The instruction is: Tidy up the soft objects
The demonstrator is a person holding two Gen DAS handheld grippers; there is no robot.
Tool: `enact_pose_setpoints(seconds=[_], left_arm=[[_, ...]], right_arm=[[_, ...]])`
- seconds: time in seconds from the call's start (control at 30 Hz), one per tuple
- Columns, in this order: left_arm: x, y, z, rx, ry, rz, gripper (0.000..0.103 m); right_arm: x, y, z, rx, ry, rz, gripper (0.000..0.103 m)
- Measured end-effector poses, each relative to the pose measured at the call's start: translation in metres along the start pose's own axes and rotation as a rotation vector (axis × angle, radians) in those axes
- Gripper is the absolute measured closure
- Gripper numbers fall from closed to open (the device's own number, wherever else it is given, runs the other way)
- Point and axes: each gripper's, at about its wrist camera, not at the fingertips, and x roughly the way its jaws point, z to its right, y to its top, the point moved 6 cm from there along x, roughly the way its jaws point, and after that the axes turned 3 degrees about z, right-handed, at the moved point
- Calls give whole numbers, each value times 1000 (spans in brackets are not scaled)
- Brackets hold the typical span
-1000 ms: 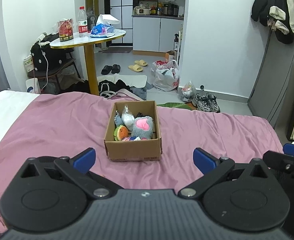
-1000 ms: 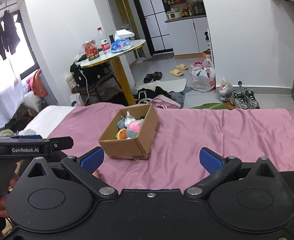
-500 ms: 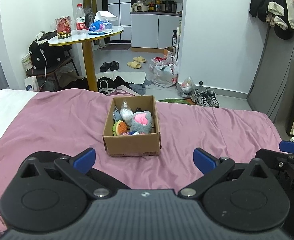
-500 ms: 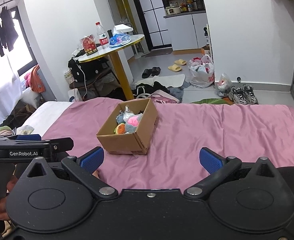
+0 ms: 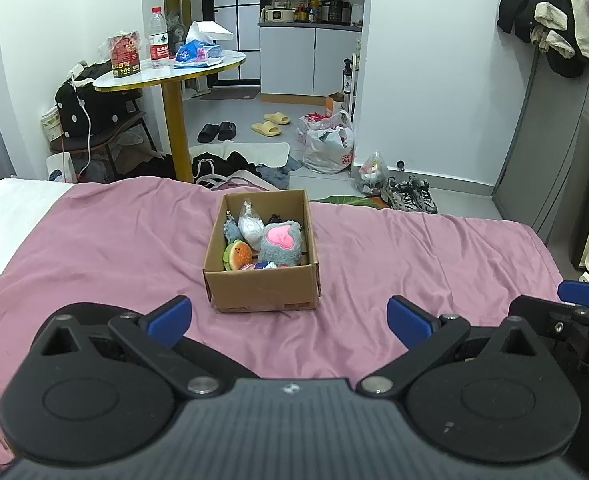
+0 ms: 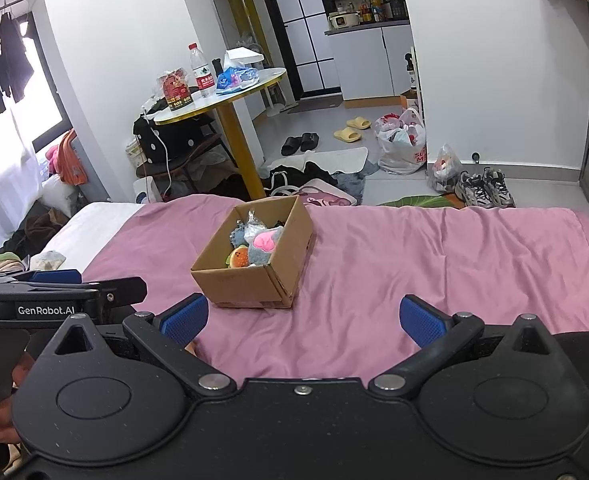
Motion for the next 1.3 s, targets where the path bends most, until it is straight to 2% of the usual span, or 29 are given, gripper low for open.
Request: enact_pose_setpoints(seconds=[1.3], left_arm=[[-2, -2, -3, 2, 8, 4, 0]], right_arm=[[-1, 0, 2, 0, -8, -2, 0]])
